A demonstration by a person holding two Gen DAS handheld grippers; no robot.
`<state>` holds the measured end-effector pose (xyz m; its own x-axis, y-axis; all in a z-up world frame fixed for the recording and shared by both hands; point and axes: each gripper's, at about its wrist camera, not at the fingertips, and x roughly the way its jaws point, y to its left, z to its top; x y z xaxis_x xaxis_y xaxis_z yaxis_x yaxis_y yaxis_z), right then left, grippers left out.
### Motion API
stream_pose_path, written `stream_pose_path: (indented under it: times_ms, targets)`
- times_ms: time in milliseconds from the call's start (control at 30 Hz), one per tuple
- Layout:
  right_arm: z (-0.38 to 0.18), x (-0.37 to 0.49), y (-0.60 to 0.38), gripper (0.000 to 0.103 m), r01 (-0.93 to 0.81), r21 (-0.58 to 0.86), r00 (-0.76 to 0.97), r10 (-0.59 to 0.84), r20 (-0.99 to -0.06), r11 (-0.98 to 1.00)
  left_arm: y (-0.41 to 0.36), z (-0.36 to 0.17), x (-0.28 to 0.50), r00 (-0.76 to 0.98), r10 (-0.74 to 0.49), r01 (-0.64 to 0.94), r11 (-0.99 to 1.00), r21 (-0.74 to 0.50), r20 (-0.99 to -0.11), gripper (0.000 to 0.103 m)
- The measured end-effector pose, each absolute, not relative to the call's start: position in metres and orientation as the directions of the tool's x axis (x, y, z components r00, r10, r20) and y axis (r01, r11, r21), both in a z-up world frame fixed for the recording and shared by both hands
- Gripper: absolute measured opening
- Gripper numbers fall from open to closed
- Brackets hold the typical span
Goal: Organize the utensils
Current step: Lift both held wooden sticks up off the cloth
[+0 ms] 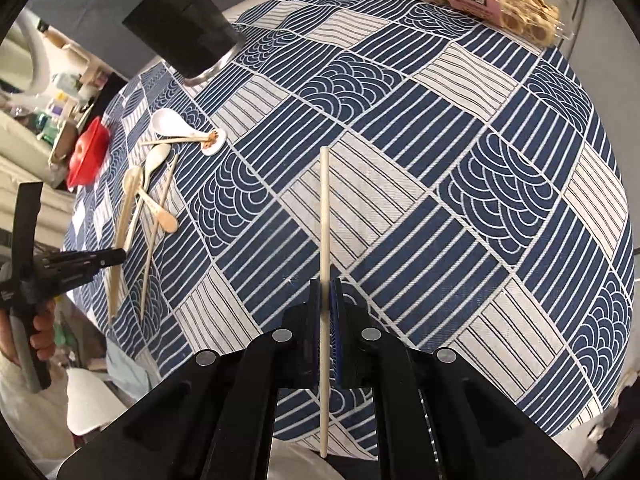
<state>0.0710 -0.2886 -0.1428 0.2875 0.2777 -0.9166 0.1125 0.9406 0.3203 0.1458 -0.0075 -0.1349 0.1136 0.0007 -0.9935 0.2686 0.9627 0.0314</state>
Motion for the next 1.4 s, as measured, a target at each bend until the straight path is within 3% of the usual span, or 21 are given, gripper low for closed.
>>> stream_pose_path:
  times_ms: [67, 233, 700, 833, 900, 1067, 1400]
  targets:
    - [-0.142, 0.072, -0.287, 0.005, 0.111, 0.308, 0.286, 0.266, -0.920, 0.945, 0.000, -0.135, 0.145, 0.126, 0.024, 0.280, 0.958, 0.059, -0.992, 0.022]
    - [-0.140, 0.068, -0.283, 0.005, 0.097, 0.285, 0.287, 0.247, -0.926, 0.954, -0.001, -0.119, 0.149, 0.161, 0.032, 0.298, 0.951, 0.080, -0.986, 0.036]
    - [-0.136, 0.063, -0.281, 0.005, 0.076, 0.263, 0.283, 0.232, -0.930, 0.962, -0.042, -0.134, 0.145, 0.127, -0.042, 0.382, 0.924, 0.010, -0.991, 0.037]
    - [-0.132, 0.062, -0.283, 0.005, 0.071, 0.253, 0.287, 0.223, -0.932, 0.965, -0.059, -0.139, 0.146, 0.140, -0.044, 0.404, 0.915, 0.016, -0.989, 0.030]
    - [-0.130, 0.062, -0.283, 0.005, 0.065, 0.247, 0.289, 0.219, -0.932, 0.967, -0.066, -0.139, 0.150, 0.142, -0.063, 0.409, 0.913, 0.001, -0.988, 0.004]
    - [-0.123, 0.060, -0.287, 0.005, 0.055, 0.248, 0.302, 0.220, -0.928, 0.967, -0.076, -0.136, 0.142, 0.116, -0.051, 0.402, 0.916, 0.000, -0.992, 0.005]
    - [-0.100, 0.065, -0.290, 0.005, 0.018, 0.274, 0.360, 0.250, -0.899, 0.961, -0.025, -0.114, 0.093, 0.125, -0.039, 0.348, 0.938, 0.007, -0.991, 0.005]
